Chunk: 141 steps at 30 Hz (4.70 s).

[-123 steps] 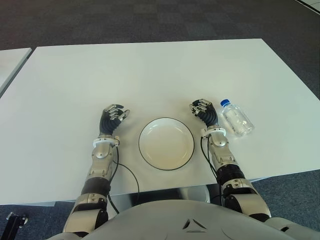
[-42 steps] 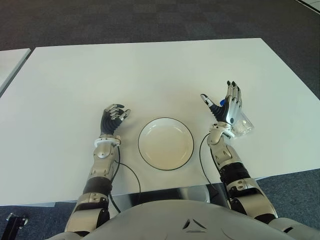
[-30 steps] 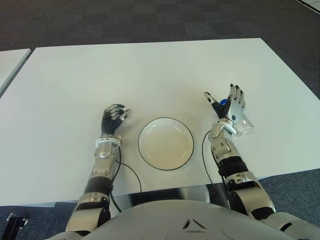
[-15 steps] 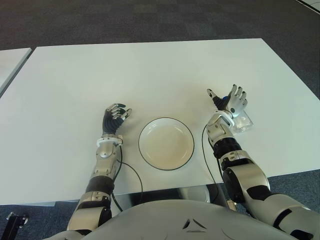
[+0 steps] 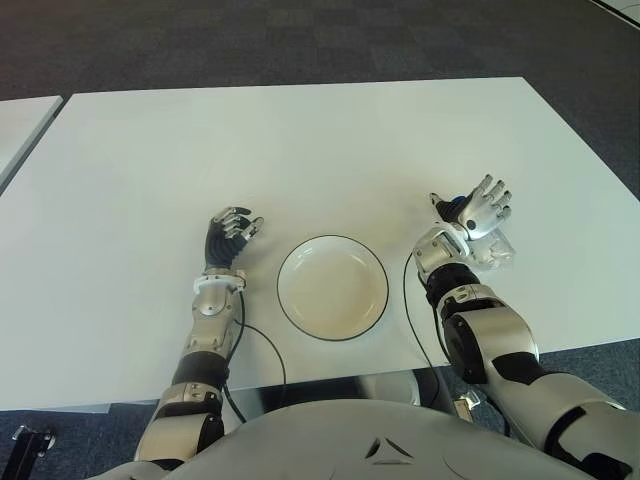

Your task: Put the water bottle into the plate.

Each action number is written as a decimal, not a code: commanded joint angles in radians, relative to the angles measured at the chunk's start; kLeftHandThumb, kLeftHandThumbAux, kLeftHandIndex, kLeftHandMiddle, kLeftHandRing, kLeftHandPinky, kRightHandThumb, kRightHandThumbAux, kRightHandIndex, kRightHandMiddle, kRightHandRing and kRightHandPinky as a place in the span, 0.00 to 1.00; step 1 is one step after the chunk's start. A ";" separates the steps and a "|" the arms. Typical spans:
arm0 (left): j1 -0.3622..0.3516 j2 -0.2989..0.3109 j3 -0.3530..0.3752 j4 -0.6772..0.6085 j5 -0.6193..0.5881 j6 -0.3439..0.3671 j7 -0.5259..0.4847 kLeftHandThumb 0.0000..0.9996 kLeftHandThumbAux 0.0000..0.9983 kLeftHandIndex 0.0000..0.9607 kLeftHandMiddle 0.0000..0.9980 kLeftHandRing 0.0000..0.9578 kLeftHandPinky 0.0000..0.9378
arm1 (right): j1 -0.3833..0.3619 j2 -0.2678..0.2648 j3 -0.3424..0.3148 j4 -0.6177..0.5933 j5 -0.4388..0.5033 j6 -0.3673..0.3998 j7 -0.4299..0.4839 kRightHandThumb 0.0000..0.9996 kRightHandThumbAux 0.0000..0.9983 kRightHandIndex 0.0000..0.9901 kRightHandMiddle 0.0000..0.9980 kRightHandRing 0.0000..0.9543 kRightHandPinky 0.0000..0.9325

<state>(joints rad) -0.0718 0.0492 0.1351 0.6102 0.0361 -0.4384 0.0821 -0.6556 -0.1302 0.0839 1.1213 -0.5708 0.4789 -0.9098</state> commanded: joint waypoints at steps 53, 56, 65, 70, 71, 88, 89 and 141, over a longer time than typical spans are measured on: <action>0.057 -0.001 0.004 -0.039 -0.010 0.095 0.001 0.71 0.71 0.45 0.64 0.65 0.63 | 0.044 0.019 0.001 0.203 0.110 0.048 0.447 0.50 0.35 0.00 0.00 0.00 0.02; 0.057 0.000 0.006 -0.039 -0.014 0.093 -0.003 0.71 0.71 0.45 0.63 0.64 0.63 | 0.063 0.015 -0.007 0.199 0.116 0.012 0.432 0.51 0.38 0.00 0.00 0.00 0.04; 0.059 0.004 0.006 -0.041 -0.017 0.090 -0.007 0.71 0.71 0.45 0.63 0.64 0.63 | 0.108 -0.006 -0.054 0.200 0.132 -0.115 0.364 0.55 0.50 0.09 0.07 0.09 0.21; 0.057 0.006 0.008 -0.032 -0.018 0.087 -0.005 0.71 0.71 0.45 0.63 0.64 0.63 | 0.123 -0.010 -0.060 0.199 0.123 -0.174 0.317 0.64 0.61 0.33 0.18 0.20 0.33; 0.056 0.007 0.008 -0.030 -0.018 0.085 -0.004 0.71 0.71 0.45 0.63 0.64 0.63 | 0.126 -0.012 -0.060 0.199 0.119 -0.185 0.309 0.66 0.65 0.36 0.22 0.24 0.37; 0.060 0.008 0.008 -0.038 -0.018 0.083 0.000 0.71 0.71 0.45 0.64 0.64 0.63 | 0.158 -0.011 -0.080 0.206 0.125 -0.323 0.201 0.72 0.71 0.44 0.62 0.69 0.73; 0.061 0.008 0.008 -0.039 -0.018 0.085 0.000 0.71 0.71 0.45 0.64 0.64 0.63 | 0.160 -0.009 -0.086 0.205 0.129 -0.331 0.189 0.74 0.70 0.44 0.60 0.69 0.74; 0.086 0.008 0.007 -0.071 -0.018 0.102 0.021 0.70 0.71 0.45 0.63 0.64 0.62 | 0.144 0.041 -0.123 0.164 0.189 -0.728 0.098 0.84 0.68 0.40 0.54 0.87 0.89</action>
<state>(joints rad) -0.0120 0.0602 0.1408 0.5204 0.0208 -0.3771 0.0964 -0.6169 -0.1395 -0.0528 1.2251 -0.4110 -0.2834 -0.8387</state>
